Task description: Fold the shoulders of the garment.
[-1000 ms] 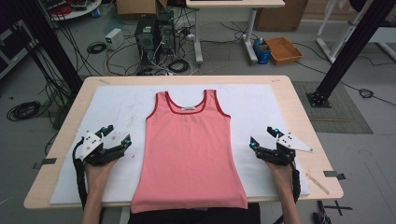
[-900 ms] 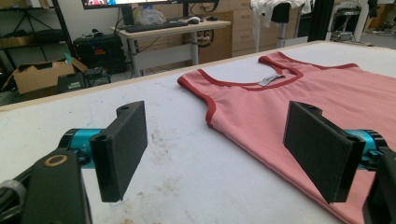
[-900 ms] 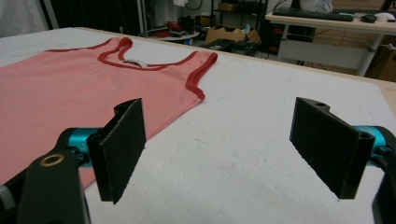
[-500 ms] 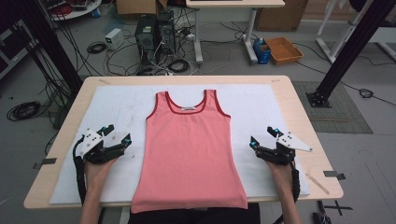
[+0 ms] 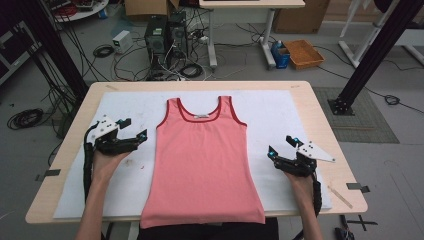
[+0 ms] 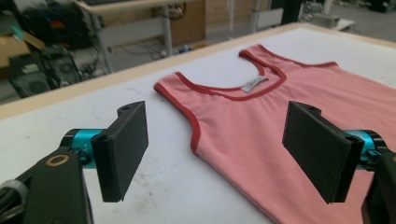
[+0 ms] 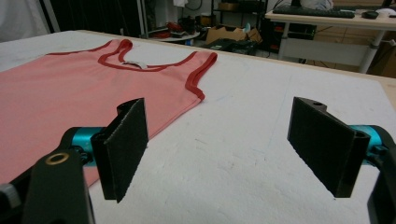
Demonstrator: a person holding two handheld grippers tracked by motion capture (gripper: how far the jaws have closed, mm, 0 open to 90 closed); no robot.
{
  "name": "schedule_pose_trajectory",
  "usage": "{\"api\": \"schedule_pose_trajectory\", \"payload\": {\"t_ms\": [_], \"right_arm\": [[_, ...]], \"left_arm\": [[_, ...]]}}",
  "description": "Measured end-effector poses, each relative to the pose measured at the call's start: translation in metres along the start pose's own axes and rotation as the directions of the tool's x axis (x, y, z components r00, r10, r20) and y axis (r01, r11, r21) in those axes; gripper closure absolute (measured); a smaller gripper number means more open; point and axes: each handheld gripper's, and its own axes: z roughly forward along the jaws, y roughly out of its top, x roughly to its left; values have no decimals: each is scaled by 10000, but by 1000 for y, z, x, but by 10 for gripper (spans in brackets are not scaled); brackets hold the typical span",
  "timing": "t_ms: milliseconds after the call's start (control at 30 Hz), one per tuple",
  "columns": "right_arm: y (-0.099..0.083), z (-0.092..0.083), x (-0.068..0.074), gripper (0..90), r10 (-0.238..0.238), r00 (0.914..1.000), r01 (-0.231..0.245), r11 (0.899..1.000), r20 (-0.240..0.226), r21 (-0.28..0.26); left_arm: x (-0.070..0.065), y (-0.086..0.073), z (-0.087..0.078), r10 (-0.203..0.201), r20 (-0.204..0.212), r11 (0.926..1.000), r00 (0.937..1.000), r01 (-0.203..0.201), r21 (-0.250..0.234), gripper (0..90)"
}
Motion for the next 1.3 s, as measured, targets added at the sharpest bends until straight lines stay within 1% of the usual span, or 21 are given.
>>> {"api": "schedule_pose_trajectory", "payload": {"t_ms": [33,67,100,200,367,467,500,533,567,633,667,733,867,900,967,1067,1100,1133,1167,1267,1300], "right_arm": [[0,0,0,201,0,10000,0,10000,0,0],[0,0,0,201,-76,10000,76,10000,24,-21],[0,0,0,201,-86,10000,86,10000,32,-12],[0,0,1,201,-40,10000,40,10000,81,11],[0,0,1,201,-33,10000,33,10000,90,17],[0,0,1,201,-106,9999,106,9999,94,-12],[0,1,1,201,-110,9999,110,9999,95,-14],[0,0,1,201,-91,9999,91,10000,89,0],[0,0,1,201,-101,9999,101,9999,97,-11],[0,0,1,201,-103,9999,103,9999,104,4],[0,0,1,201,-105,9999,105,9999,99,18],[0,0,1,201,-118,9999,118,9999,117,7],[0,1,1,201,-131,9998,131,9999,132,24],[0,1,1,201,-116,9998,116,9999,138,26],[0,1,1,201,-137,9998,137,9999,138,27],[0,1,2,201,-108,9998,108,9999,136,53],[0,1,2,201,-143,9998,143,9999,133,30],[0,1,2,201,-155,9998,155,9999,134,25],[0,1,2,201,-146,9998,146,9999,131,32],[0,1,2,201,-192,9997,191,9998,163,20],[0,1,2,201,-192,9997,191,9998,163,20]], "left_arm": [[0,0,0,0,0,10000,10000,0,0,225],[2,5,8,45,177,9994,9998,-51,330,224],[2,5,8,45,177,9994,9998,-51,330,225],[5,14,20,112,290,9973,9995,-133,719,225],[14,30,44,-93,434,9933,9990,43,1151,224],[17,35,50,-135,515,9926,9986,71,1215,225],[18,40,55,-161,588,9894,9981,75,1448,225],[18,45,60,-130,536,9877,9985,44,1566,230],[19,50,64,65,506,9847,9987,-152,1736,232],[20,59,73,99,619,9840,9980,-208,1772,232],[22,66,84,125,576,9805,9983,-235,1953,232],[24,69,89,166,514,9797,9985,-265,1987,234],[29,77,112,69,282,9715,9996,-134,2367,236],[31,80,125,65,224,9676,9997,-120,2520,237],[32,80,131,-44,260,9665,9997,-24,2565,257],[33,80,148,-56,118,9591,9999,21,2832,259],[34,78,157,-83,89,9613,9999,55,2755,269],[34,78,157,-83,89,9613,9999,55,2755,283],[35,77,162,-184,63,9590,9998,159,2828,284],[41,76,178,-108,-281,9452,9995,194,3258,284],[41,76,178,-108,-281,9452,9995,194,3258,283]]}}
